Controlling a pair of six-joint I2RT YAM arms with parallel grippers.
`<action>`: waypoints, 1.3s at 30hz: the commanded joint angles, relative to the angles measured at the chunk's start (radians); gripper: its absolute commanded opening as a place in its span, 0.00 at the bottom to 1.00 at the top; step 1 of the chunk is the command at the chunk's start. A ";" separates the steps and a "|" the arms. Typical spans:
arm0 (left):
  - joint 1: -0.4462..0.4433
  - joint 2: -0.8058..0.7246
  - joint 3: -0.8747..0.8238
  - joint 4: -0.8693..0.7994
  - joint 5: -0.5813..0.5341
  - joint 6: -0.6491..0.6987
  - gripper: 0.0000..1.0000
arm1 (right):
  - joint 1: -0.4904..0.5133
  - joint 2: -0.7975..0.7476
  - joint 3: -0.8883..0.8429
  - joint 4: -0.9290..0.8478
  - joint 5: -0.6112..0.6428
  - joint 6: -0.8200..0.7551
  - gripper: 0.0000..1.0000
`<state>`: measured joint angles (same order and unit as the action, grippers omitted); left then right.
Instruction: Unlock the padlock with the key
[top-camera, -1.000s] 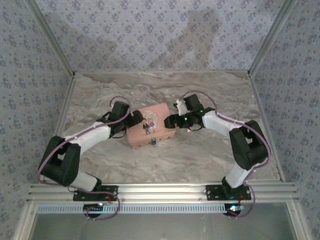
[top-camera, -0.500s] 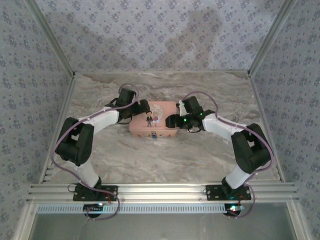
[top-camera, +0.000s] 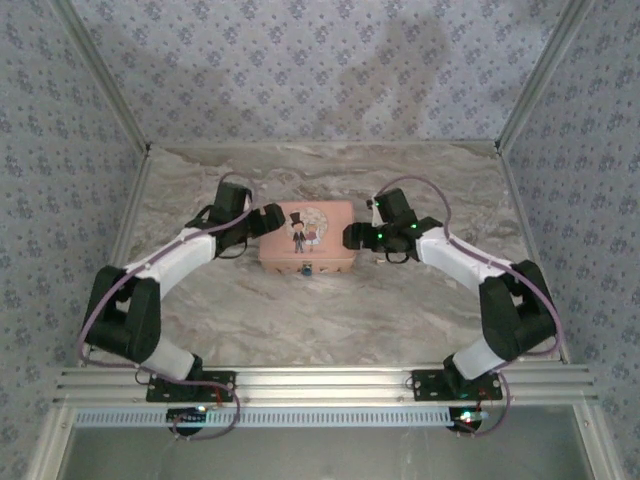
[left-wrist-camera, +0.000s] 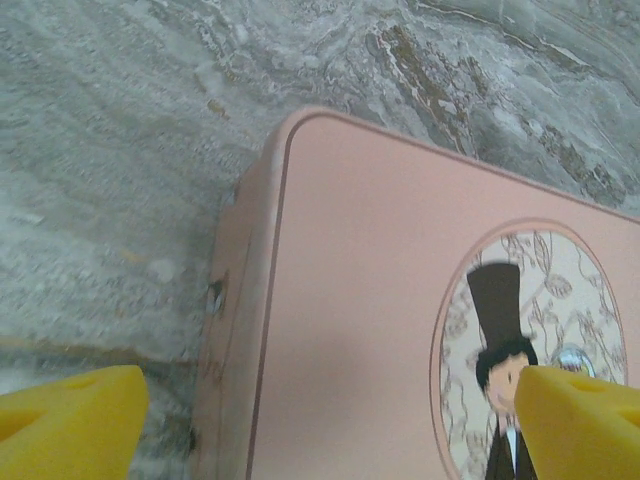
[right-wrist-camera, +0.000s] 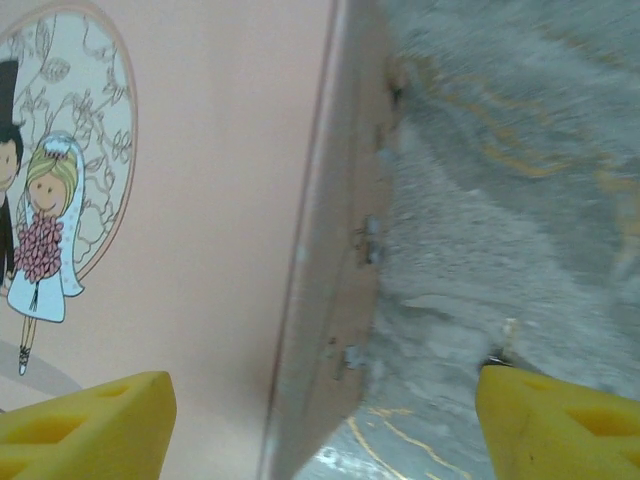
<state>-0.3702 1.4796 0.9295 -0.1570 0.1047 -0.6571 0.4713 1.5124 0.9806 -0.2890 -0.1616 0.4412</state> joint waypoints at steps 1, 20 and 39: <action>-0.001 -0.080 -0.053 -0.043 -0.003 0.012 0.94 | -0.005 -0.055 -0.007 -0.114 0.135 -0.022 0.77; -0.288 -0.447 -0.296 -0.116 -0.091 -0.178 0.92 | 0.004 0.213 0.137 -0.305 0.228 -0.019 0.40; -0.352 -0.451 -0.354 -0.056 -0.110 -0.247 0.92 | 0.042 0.369 0.204 -0.356 0.255 -0.029 0.23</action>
<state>-0.7158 1.0222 0.5846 -0.2325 0.0086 -0.8921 0.5056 1.8484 1.1690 -0.5926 0.0719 0.4129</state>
